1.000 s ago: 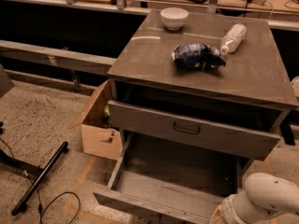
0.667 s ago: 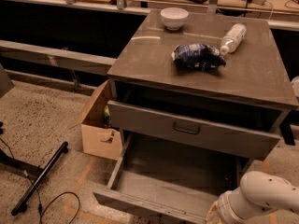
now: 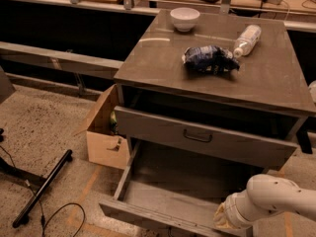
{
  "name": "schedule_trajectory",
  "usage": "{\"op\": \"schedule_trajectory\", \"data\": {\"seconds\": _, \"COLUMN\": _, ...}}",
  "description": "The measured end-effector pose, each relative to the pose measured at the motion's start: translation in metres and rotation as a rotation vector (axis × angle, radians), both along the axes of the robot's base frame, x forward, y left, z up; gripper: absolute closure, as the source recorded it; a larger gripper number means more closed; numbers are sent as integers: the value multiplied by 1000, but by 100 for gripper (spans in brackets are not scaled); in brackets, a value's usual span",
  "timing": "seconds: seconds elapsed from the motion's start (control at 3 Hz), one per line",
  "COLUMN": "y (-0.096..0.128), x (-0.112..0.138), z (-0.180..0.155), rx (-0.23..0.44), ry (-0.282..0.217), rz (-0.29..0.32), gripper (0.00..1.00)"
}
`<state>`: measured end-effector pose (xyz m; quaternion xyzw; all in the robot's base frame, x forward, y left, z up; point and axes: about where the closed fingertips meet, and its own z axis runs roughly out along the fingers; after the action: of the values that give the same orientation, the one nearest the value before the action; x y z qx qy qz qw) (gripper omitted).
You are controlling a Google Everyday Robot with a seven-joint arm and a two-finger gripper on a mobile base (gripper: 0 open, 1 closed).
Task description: Open middle drawer
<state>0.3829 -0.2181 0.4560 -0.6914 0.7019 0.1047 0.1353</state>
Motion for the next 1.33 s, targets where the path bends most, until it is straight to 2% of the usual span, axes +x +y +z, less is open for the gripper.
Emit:
{"op": "schedule_trajectory", "data": {"seconds": 0.33, "y": 5, "x": 33, "z": -2, "rx": 0, "ry": -59, "rz": 16, "gripper": 100}}
{"op": "schedule_trajectory", "data": {"seconds": 0.67, "y": 4, "x": 40, "z": -15, "rx": -15, "ry": -56, "rz": 26, "gripper": 100}}
{"op": "schedule_trajectory", "data": {"seconds": 1.0, "y": -1, "x": 26, "z": -25, "rx": -38, "ry": -19, "rz": 20, "gripper": 100}}
{"op": "schedule_trajectory", "data": {"seconds": 1.33, "y": -6, "x": -1, "z": -30, "rx": -54, "ry": 37, "rz": 11, "gripper": 100}}
